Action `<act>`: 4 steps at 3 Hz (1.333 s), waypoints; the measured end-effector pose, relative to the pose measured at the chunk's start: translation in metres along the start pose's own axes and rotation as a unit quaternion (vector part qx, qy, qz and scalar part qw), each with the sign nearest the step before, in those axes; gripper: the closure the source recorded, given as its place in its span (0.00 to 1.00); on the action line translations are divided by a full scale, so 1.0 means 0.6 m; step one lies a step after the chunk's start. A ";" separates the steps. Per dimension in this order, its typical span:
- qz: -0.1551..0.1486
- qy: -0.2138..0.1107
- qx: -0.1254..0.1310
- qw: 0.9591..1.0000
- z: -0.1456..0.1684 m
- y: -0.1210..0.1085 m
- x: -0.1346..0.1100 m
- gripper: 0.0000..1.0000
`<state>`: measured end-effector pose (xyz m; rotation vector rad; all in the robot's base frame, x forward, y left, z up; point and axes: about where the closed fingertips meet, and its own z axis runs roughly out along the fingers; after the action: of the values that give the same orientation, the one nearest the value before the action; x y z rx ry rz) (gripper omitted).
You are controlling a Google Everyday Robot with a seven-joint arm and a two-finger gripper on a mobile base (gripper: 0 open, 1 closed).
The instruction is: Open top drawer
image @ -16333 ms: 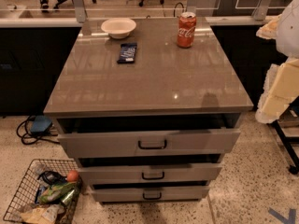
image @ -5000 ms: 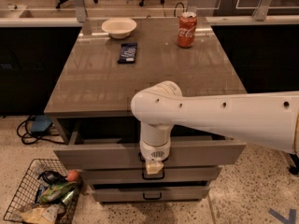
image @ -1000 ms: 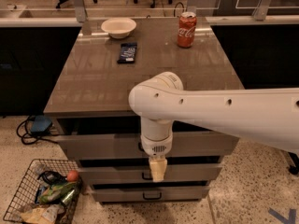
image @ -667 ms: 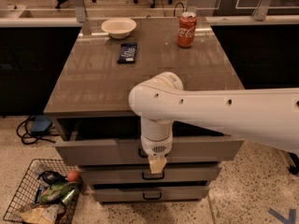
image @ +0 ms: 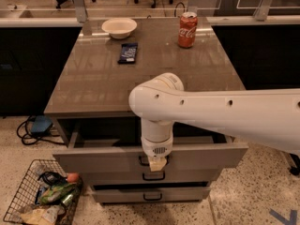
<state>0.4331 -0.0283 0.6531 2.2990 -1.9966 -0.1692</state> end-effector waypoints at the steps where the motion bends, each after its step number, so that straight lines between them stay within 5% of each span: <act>1: 0.000 0.000 0.000 1.000 0.000 0.000 0.000 1.00; 4: 0.003 0.009 0.022 1.000 -0.014 0.021 -0.004 1.00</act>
Offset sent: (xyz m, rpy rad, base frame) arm -0.0190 0.0002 0.0308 -0.0272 -0.1058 -0.0121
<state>0.4214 -0.0276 0.6632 2.3129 -2.0184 -0.1049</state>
